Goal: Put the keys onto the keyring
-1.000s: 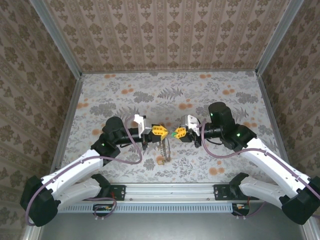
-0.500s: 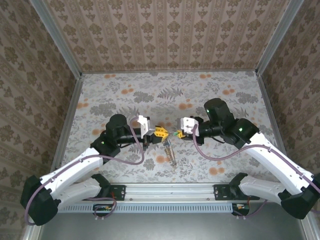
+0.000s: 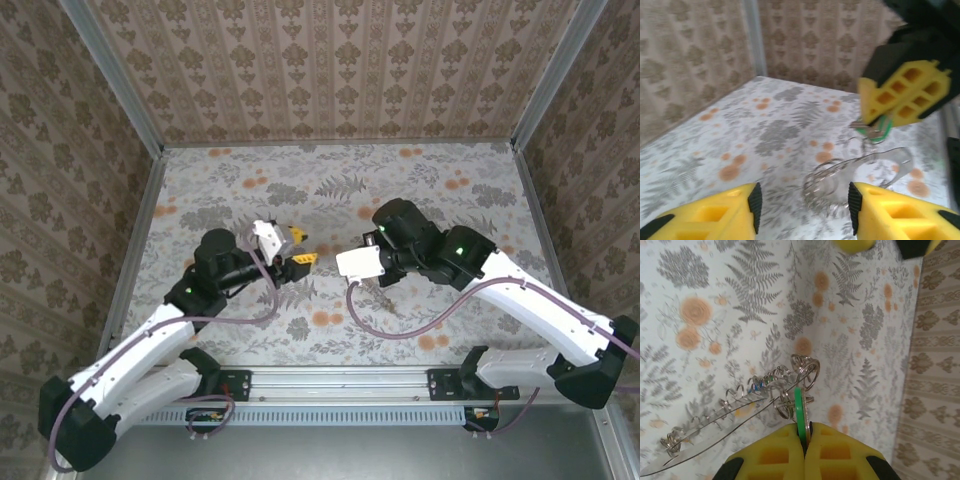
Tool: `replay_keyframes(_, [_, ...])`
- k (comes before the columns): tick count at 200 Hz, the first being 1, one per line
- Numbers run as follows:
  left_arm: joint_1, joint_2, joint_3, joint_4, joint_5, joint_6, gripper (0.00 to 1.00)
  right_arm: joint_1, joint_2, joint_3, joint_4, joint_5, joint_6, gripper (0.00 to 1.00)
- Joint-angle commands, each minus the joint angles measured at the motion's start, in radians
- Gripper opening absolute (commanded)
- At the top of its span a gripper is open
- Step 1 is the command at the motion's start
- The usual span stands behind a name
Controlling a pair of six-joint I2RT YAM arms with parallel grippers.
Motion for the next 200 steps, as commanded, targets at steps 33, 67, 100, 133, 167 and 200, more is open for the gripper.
replay_keyframes(33, [0.275,-0.082,-0.014,-0.22,-0.144,-0.195,0.68,0.095,0.142,0.159,0.051,0.097,-0.035,0.0])
replay_keyframes(67, [0.46,-0.107,-0.04,-0.283,-0.135,-0.3,0.98,0.147,0.306,0.33,0.046,0.054,0.13,0.0])
replay_keyframes(100, [0.605,-0.13,-0.046,-0.34,-0.174,-0.366,1.0,0.156,0.406,0.417,0.101,-0.044,0.31,0.0])
replay_keyframes(133, [0.683,-0.124,-0.047,-0.347,-0.129,-0.354,1.0,0.135,0.472,0.432,0.136,-0.067,0.475,0.0])
replay_keyframes(167, [0.693,-0.091,-0.04,-0.348,-0.097,-0.332,1.0,0.026,0.492,0.337,0.16,-0.141,0.584,0.0])
replay_keyframes(200, [0.694,-0.056,-0.047,-0.321,-0.031,-0.327,1.0,-0.089,0.472,0.234,0.171,-0.133,0.567,0.0])
